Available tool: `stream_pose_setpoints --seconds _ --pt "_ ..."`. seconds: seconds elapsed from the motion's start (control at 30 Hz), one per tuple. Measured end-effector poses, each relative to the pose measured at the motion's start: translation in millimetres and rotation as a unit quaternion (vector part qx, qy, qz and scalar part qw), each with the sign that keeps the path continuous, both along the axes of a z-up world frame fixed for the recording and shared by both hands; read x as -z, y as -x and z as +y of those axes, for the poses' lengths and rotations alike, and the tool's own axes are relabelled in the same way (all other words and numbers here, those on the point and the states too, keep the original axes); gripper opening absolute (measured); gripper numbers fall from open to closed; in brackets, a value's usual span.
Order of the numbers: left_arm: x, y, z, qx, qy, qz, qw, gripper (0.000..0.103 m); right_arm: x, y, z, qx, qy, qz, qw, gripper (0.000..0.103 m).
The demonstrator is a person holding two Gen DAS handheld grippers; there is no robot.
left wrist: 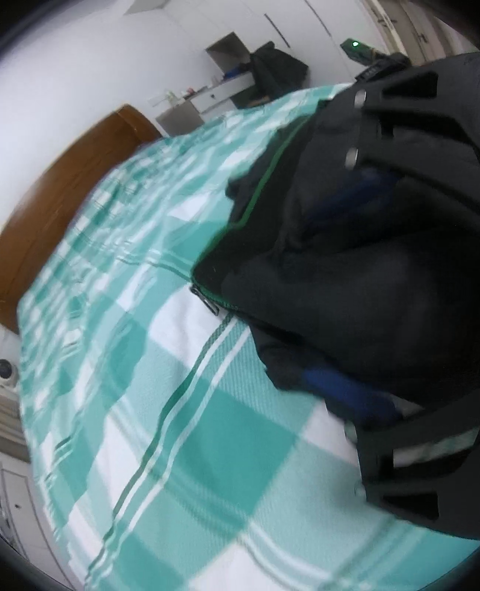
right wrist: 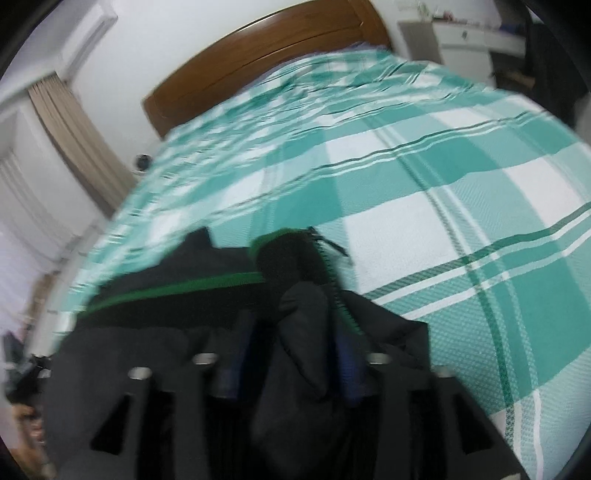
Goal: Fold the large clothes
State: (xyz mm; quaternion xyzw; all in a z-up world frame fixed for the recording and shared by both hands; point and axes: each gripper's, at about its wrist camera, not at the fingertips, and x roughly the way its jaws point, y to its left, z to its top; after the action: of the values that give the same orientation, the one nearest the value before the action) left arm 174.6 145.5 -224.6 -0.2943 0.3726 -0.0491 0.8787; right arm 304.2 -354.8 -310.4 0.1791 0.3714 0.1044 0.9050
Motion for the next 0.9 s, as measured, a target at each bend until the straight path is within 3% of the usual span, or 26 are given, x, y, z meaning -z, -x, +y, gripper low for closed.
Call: stream_pose_setpoints --seconds 0.03,0.07,0.2,0.3,0.4,0.5,0.67,0.8,0.9 --pt "-6.7 12.6 0.6 0.004 -0.001 -0.011 0.9999 0.091 -7.4 3.3 -0.4 0.002 0.013 -0.003 1.0 0.095" --pt "-12.4 25.1 1.1 0.009 -0.007 -0.017 0.9998 0.092 -19.9 10.8 0.4 0.006 0.037 -0.016 0.999 0.097" --pt "-22.3 81.7 -5.1 0.008 -0.094 -0.018 0.9954 0.099 -50.7 45.6 -1.6 -0.008 0.078 -0.056 0.995 0.097" --pt "-12.3 123.9 -19.4 0.015 -0.163 -0.006 0.9865 0.099 -50.7 84.3 1.3 -0.009 0.134 -0.062 0.989 0.097" --pt "3.9 160.8 -39.4 0.033 -0.176 0.005 0.9838 0.099 -34.6 131.3 1.1 -0.007 0.165 -0.064 0.984 0.097" --pt "15.4 182.1 -62.3 0.043 -0.177 0.016 0.9832 0.099 -15.2 179.5 -6.5 0.002 0.16 -0.063 0.985 0.097" --pt "8.8 182.3 -92.7 0.085 -0.17 0.017 0.9815 0.099 13.0 227.5 -17.2 0.012 0.178 -0.052 0.983 0.097" --pt "-29.6 157.4 -124.9 0.113 -0.174 -0.02 0.9781 0.099 40.1 226.4 -29.3 0.033 0.197 -0.023 0.98 0.097" --pt "-50.3 126.2 -150.5 0.129 -0.176 -0.044 0.9749 0.099 51.8 223.6 -30.1 0.037 0.201 -0.025 0.978 0.102"
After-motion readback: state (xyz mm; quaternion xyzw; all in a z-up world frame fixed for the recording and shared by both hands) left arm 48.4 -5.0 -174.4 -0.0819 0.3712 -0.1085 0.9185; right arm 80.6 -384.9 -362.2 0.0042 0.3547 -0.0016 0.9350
